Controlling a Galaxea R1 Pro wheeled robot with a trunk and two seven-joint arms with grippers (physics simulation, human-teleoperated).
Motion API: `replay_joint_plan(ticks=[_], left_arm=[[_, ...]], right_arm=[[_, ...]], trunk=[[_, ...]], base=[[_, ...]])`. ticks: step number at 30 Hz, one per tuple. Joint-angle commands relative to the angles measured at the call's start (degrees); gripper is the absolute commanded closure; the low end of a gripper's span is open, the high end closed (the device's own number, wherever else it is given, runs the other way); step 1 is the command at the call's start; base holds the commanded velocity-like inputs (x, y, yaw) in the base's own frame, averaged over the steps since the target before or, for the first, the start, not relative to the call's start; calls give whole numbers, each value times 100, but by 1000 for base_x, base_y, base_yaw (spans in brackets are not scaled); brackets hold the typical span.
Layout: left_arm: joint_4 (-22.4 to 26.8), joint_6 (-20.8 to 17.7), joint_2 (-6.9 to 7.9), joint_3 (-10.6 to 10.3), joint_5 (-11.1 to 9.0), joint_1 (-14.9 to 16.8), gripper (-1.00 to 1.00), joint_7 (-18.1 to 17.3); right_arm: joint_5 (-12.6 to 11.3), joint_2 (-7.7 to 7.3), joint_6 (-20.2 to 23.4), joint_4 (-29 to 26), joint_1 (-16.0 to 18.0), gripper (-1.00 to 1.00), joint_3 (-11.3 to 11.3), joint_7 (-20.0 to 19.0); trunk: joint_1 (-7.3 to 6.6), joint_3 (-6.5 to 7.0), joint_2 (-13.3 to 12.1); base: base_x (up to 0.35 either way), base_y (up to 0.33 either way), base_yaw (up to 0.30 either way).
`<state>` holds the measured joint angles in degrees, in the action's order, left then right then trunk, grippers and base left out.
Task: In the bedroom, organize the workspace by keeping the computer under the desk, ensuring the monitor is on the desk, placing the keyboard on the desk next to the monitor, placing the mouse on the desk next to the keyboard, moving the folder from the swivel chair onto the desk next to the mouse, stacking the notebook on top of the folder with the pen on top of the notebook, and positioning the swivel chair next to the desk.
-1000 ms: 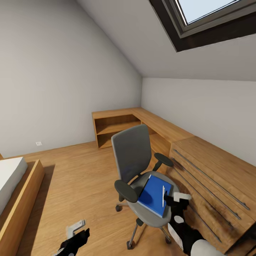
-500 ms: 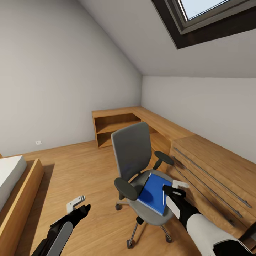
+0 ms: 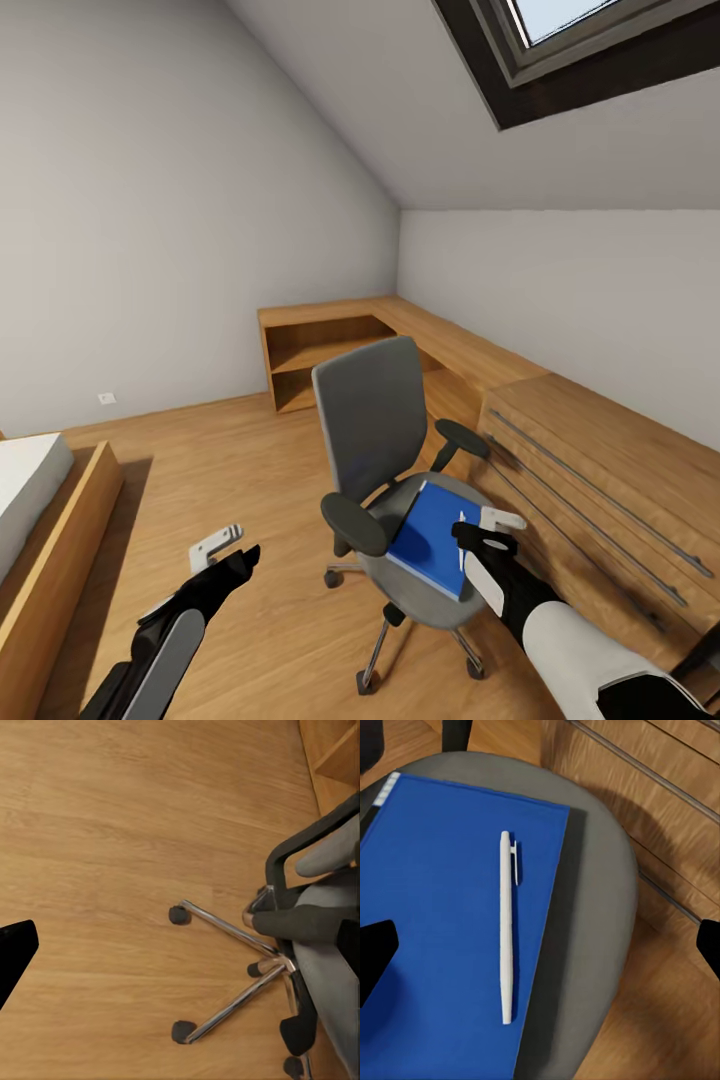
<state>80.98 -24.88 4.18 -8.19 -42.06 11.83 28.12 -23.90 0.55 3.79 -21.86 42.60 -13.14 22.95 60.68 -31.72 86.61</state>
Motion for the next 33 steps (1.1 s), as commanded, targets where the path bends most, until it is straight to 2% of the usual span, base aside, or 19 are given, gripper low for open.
replay_joint_plan(ticks=[1,7,33], left_arm=[[25,-1,7,-34,-51,0,-100,63],[78,12,12,-112,-33,-12,-100,85],[19,18,4,-129,-8,-14,-100,89]], right_arm=[[-21,-8,42,-11,3,-100,-49,32],[-19,-27,71,-11,2,-100,-49,-21],[-18,-40,87,6,2,-100,-44,-87]], trunk=[[22,-25,45],[154,-132,286],[725,-599,1328]], base=[[0,0,0],[0,0,0],[0,0,0]])
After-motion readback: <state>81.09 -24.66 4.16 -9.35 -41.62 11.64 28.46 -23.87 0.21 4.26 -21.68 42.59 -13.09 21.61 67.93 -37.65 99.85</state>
